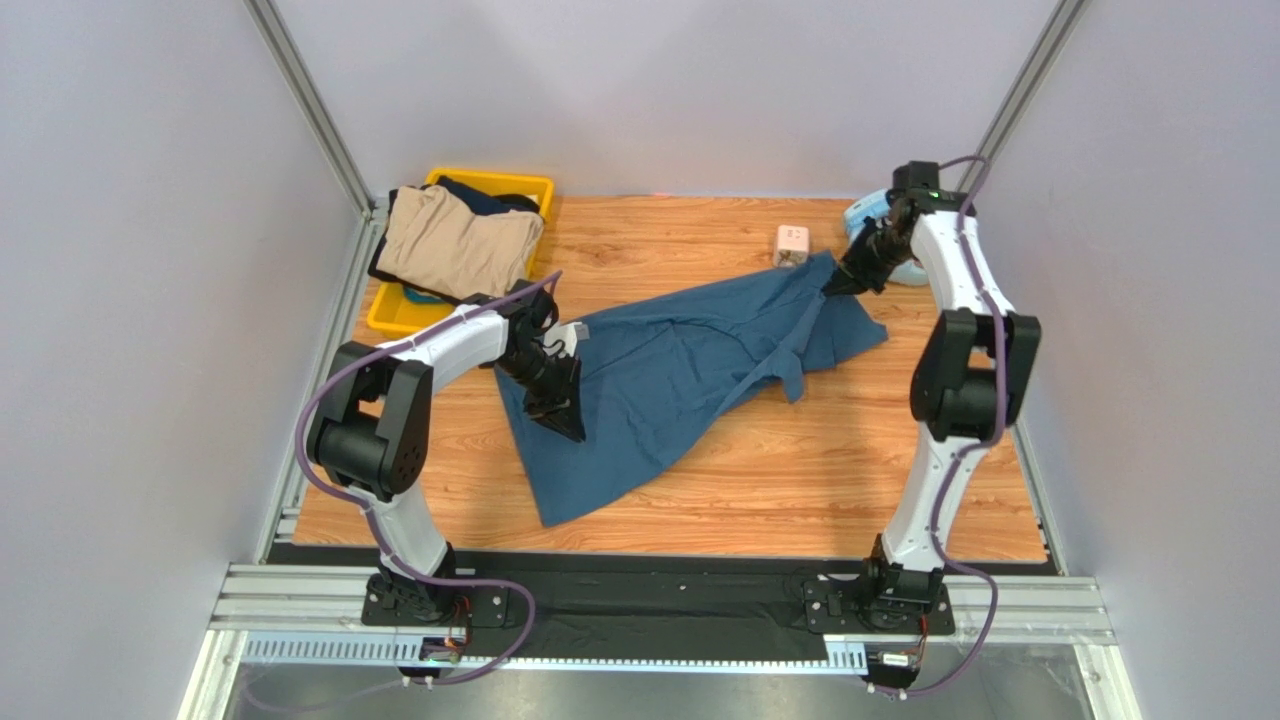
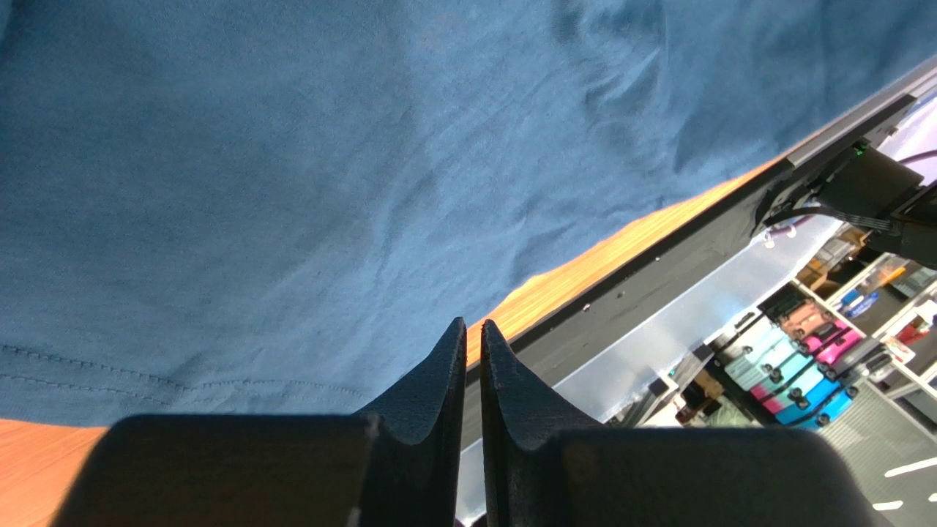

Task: Fold and stack the t-shirts
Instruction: Fold the tshirt

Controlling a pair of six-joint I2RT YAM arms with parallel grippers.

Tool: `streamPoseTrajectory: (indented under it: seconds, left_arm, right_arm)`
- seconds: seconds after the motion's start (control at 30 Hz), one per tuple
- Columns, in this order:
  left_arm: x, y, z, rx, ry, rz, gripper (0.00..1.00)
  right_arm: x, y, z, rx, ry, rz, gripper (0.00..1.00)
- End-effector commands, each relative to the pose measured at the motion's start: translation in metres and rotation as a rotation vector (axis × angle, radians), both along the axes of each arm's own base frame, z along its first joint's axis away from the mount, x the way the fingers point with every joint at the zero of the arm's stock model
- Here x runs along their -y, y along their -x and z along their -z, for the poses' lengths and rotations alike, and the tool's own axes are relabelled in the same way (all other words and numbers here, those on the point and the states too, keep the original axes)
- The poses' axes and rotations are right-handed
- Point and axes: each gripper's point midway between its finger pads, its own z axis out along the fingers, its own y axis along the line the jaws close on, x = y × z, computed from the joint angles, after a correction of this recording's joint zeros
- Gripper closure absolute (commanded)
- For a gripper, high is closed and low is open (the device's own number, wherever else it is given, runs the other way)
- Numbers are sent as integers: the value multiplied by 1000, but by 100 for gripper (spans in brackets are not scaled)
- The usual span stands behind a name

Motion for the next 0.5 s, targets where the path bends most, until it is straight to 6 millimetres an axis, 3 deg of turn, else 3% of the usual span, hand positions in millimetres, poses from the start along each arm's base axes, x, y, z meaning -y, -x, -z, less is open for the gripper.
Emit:
streamPoseTrajectory:
  seconds: [0.0,0.03,0.1,0.13,0.2,0.23,0.3,0.33,0.37,0.43,0.47]
  left_arm:
    - [-2,4,-7,11,3,26,85]
    - [-3,4,-7,12,-1,26,85]
    - [-4,6,-8,9,-4,27,85]
    - [-4,6,-8,9,-7,28,85]
    - [-5,6,-10,8,-13,31,85]
    - [-6,6,-9,6,-18,31,85]
    - [-6,5,-10,11,-20,32,85]
    - [-5,5,-9,6,-20,32,85]
    - [-5,2,-10,12,-20,32,85]
    - [-3,-1,-7,4,-16,34,85]
    - [-1,-4,-9,9,-8,37,85]
  right_arm:
    - [-43,-34,41,-77,-92,-59,71]
    - [-52,-45,37,-66,-109,-77,69]
    - [-62,-49,64,-117,-116,-99,67]
    - [-75,-49,63,-114,-103,-132,66]
    - [-76,-44,66,-124,-73,-154,65]
    - [-72,-45,53,-81,-34,-156,64]
    - [-59,-22,60,-108,34,-174,62]
    - [-45,-19,39,-45,114,-155,61]
    - [-37,3,55,-96,142,-155,60]
    - [-18,15,55,-74,196,-138,59]
    - [-3,32,56,-94,203,-109,58]
